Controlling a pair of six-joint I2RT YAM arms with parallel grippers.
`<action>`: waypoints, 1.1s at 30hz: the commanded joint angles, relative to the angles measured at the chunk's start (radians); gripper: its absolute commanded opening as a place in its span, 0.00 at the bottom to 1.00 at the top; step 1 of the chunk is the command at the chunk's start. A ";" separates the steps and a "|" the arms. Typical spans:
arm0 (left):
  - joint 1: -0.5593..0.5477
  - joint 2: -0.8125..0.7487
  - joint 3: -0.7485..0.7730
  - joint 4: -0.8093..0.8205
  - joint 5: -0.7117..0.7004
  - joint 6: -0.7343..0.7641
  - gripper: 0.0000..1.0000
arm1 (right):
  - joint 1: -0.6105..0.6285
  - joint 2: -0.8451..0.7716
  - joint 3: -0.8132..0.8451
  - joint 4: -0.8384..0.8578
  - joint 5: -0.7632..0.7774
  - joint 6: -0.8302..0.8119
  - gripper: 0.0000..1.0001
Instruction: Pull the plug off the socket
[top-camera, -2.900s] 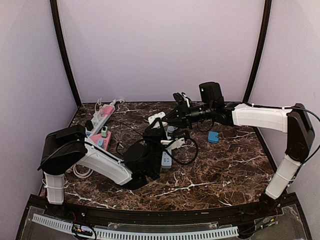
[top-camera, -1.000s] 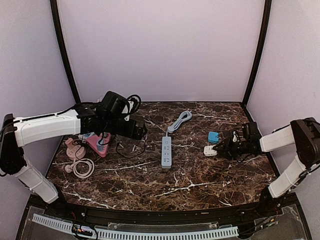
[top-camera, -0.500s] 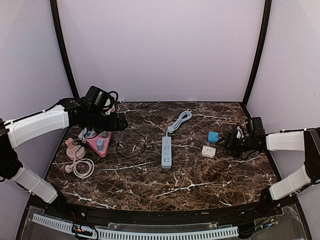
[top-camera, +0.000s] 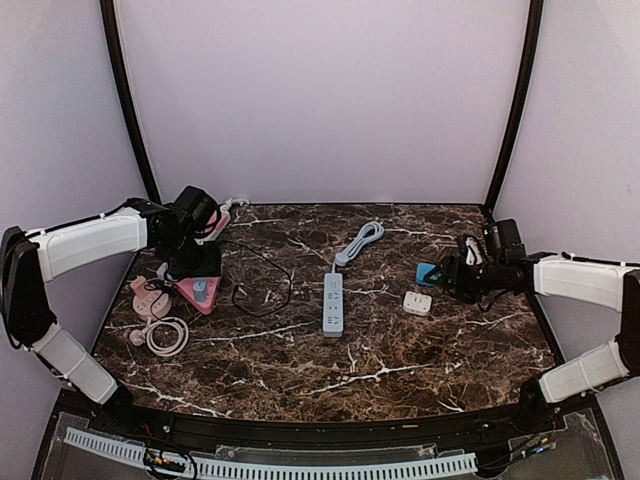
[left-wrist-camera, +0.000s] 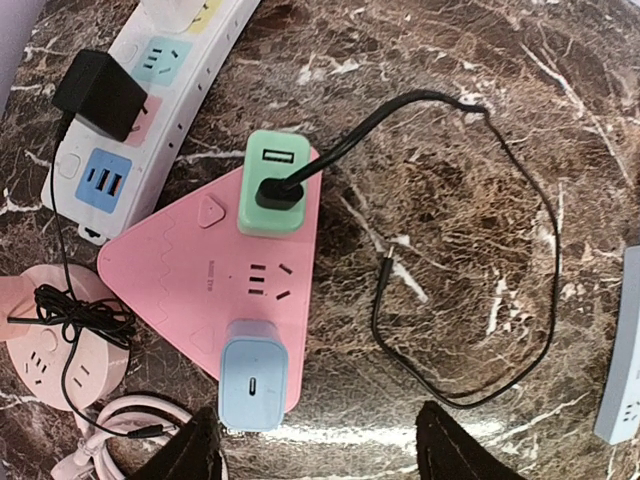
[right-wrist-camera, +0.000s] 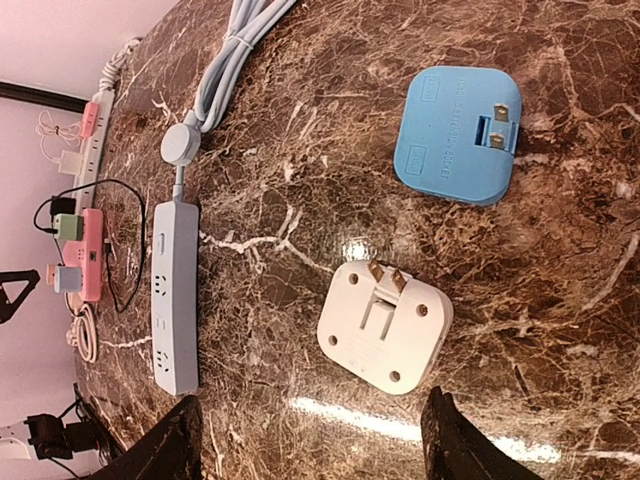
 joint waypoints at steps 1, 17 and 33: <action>0.016 0.033 0.013 -0.085 -0.043 -0.016 0.64 | 0.037 -0.005 0.037 -0.001 0.037 -0.011 0.71; 0.037 0.175 0.034 -0.077 -0.069 0.019 0.43 | 0.142 0.061 0.086 0.056 0.040 0.028 0.72; 0.008 0.124 0.079 -0.071 0.080 0.018 0.00 | 0.348 0.240 0.225 0.159 0.019 0.089 0.72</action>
